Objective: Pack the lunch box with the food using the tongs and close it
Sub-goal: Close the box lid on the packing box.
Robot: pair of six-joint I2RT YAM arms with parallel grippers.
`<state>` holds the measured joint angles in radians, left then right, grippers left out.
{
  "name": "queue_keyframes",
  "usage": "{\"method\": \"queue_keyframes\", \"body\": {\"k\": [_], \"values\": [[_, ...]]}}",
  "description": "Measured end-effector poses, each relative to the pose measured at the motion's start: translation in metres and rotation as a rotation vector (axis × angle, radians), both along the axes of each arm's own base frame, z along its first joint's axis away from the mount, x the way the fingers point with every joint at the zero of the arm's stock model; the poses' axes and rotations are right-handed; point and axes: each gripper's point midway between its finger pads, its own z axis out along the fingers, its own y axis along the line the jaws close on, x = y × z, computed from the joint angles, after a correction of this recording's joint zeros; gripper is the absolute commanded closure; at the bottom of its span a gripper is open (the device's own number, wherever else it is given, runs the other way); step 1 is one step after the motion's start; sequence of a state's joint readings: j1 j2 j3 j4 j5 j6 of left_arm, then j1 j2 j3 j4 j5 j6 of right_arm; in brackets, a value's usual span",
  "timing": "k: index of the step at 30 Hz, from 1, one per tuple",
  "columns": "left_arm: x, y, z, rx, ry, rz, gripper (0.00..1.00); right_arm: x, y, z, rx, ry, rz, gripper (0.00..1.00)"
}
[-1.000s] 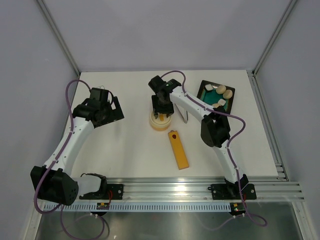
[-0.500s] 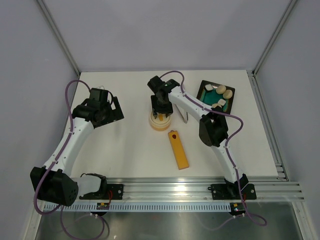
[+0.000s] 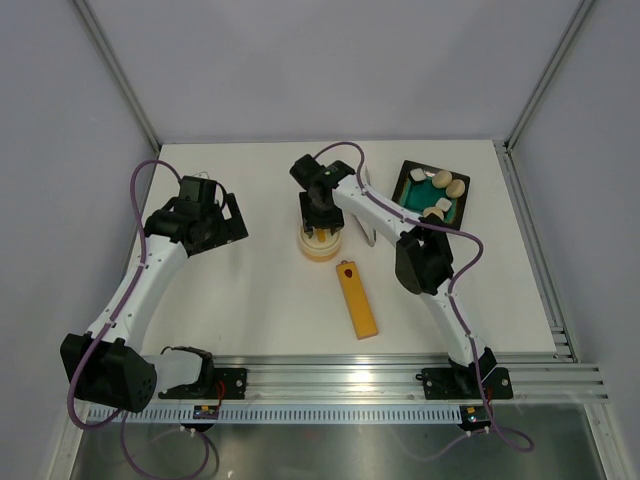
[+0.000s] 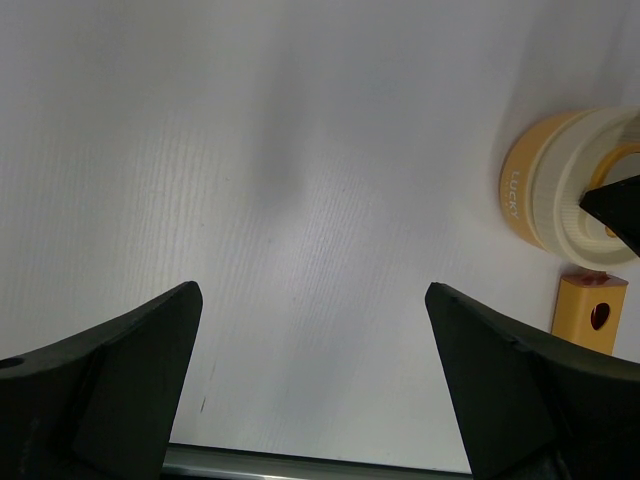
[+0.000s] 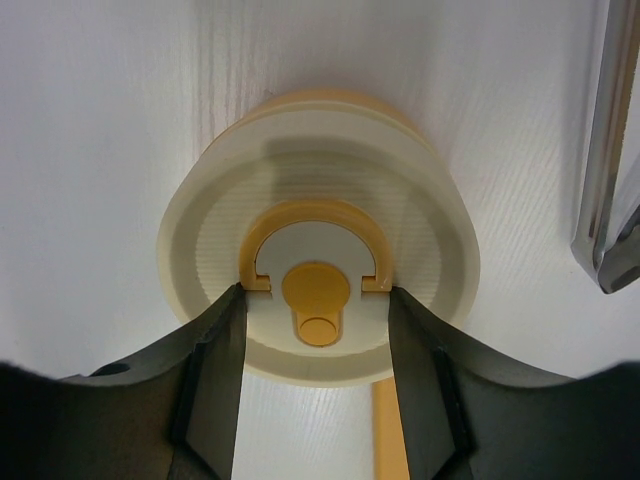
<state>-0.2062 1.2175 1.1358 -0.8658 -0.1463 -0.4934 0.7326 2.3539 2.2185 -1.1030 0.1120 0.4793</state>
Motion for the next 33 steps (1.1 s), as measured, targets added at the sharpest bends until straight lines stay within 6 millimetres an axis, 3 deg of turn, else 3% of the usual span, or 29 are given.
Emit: {"method": "queue_keyframes", "body": {"k": [23, 26, 30, 33], "values": [[-0.0016, 0.0006, -0.0026, 0.001, 0.005, 0.001, 0.01, -0.0007, 0.0027, -0.0045, -0.003, -0.043, 0.018, 0.58], [-0.0036, 0.001, -0.0051, 0.003, 0.013, 0.001, 0.01, -0.0006, 0.0025, -0.0044, 0.009, -0.041, 0.018, 0.54], [-0.0034, 0.0009, -0.0049, 0.002, 0.012, 0.001, 0.01, -0.0002, 0.0025, -0.0042, 0.012, -0.041, 0.021, 0.41], [-0.0034, 0.0009, -0.0048, 0.002, 0.011, 0.001, 0.01, -0.0001, 0.0025, -0.0032, 0.013, -0.043, 0.021, 0.39]]}}
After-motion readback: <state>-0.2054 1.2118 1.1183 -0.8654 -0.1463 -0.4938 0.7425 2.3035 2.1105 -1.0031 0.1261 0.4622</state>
